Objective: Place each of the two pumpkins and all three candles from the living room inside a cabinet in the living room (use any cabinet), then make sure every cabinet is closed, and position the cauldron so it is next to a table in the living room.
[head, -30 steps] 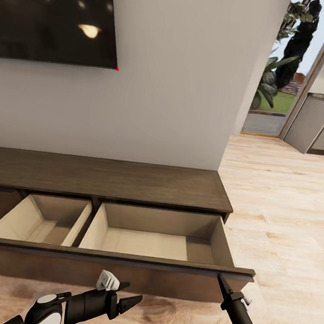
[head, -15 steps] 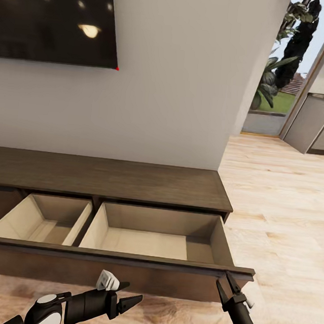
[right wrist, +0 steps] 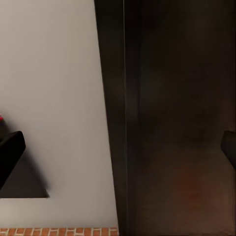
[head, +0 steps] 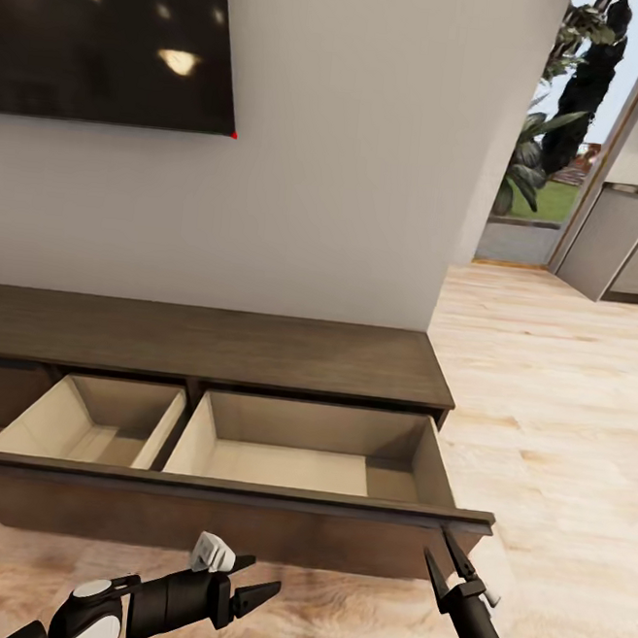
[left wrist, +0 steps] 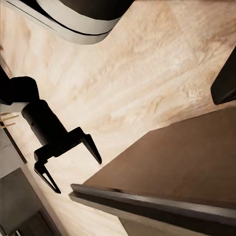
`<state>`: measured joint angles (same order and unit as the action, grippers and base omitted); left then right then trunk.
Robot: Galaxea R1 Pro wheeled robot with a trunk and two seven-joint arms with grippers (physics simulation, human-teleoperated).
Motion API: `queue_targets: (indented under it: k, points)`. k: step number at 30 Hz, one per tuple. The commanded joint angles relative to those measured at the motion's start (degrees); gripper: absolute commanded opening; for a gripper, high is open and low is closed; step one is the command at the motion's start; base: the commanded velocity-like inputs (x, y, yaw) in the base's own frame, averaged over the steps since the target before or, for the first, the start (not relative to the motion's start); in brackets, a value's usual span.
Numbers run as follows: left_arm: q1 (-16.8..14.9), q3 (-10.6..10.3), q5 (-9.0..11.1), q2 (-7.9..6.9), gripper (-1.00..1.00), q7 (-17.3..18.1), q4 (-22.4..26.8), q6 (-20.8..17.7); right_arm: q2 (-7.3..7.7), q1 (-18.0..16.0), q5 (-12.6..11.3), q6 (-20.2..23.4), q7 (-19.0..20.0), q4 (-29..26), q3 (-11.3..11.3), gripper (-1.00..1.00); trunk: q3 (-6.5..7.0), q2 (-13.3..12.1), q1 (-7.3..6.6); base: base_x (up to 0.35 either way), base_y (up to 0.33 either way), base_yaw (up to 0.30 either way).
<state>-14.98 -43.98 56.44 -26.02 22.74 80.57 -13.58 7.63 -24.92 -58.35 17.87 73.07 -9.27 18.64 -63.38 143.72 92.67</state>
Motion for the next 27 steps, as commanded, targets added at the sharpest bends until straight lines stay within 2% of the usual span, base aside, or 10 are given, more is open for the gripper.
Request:
queue_targets:
  k: [1,13,27]
  points:
    - [-0.05,-0.06,0.6,-0.05,1.0,0.03,0.02,-0.39,0.02,-0.03,-0.56,0.59,0.14,0.04,-0.27,1.0,-0.05,0.02,-0.03,-0.171,0.0,0.0]
    - [-0.05,-0.06,0.6,-0.08,1.0,0.03,0.02,-0.31,0.57,-0.04,-0.54,0.59,0.09,0.12,-0.28,1.0,-0.05,0.02,-0.03,-0.156,0.0,0.0]
    - [-0.05,-0.08,0.6,-0.08,1.0,0.03,0.02,-0.31,0.6,-0.04,-0.54,0.51,0.07,0.16,-0.3,1.0,-0.05,0.02,-0.03,-0.021,0.0,0.0]
